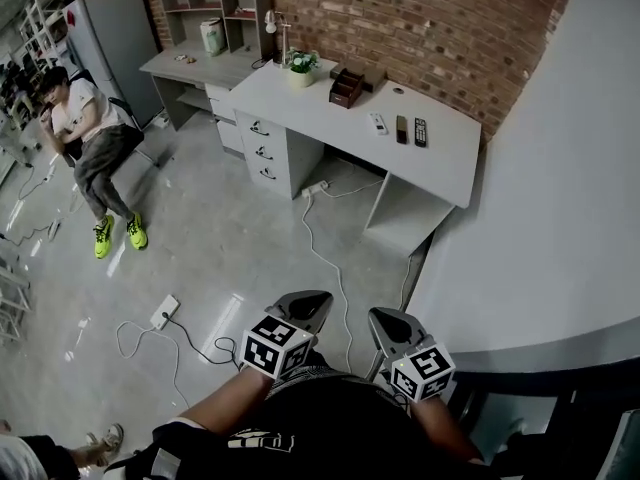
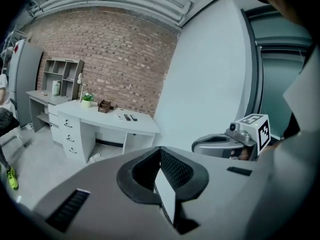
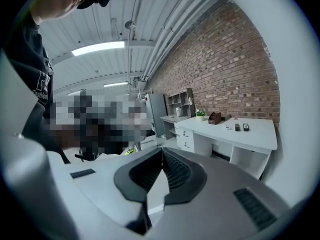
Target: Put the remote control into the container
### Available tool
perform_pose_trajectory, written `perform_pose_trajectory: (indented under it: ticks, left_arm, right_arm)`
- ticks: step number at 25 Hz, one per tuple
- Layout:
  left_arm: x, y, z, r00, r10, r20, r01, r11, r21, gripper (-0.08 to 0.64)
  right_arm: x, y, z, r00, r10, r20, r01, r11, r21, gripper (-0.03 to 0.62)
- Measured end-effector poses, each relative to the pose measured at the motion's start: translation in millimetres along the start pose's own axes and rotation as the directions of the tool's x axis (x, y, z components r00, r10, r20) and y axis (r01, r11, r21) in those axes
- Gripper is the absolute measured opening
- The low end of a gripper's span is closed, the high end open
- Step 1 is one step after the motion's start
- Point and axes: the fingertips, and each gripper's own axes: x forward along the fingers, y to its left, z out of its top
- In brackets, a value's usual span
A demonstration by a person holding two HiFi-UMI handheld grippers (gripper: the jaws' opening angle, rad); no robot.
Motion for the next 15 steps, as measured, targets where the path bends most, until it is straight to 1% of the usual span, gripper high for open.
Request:
perform_pose_trajectory:
  ticks: [8,12,15]
  left_arm:
    - [-5,76,38,0.999,0.039,0.036,-0.04,0.999,0.03,0.005]
    - [-11,104,53,0.999,0.02,0.037,-0.021,0.999,0.037,0.005]
    - [-14,124,62,0.999,0.002,0.049,-0.003,1.0,0.02,0.005]
  right_arm:
    - [69,-15,31,1.0,-0.021,-0.012,0.022,0.999,0.027,0.009]
    - [99,-19,51,0.999,-0.037,0.004,0.037,0.998,0.041,0.009]
    - [122,-18,58,0.999,-0.044,0.015,0.043,0.997,0.057,0.009]
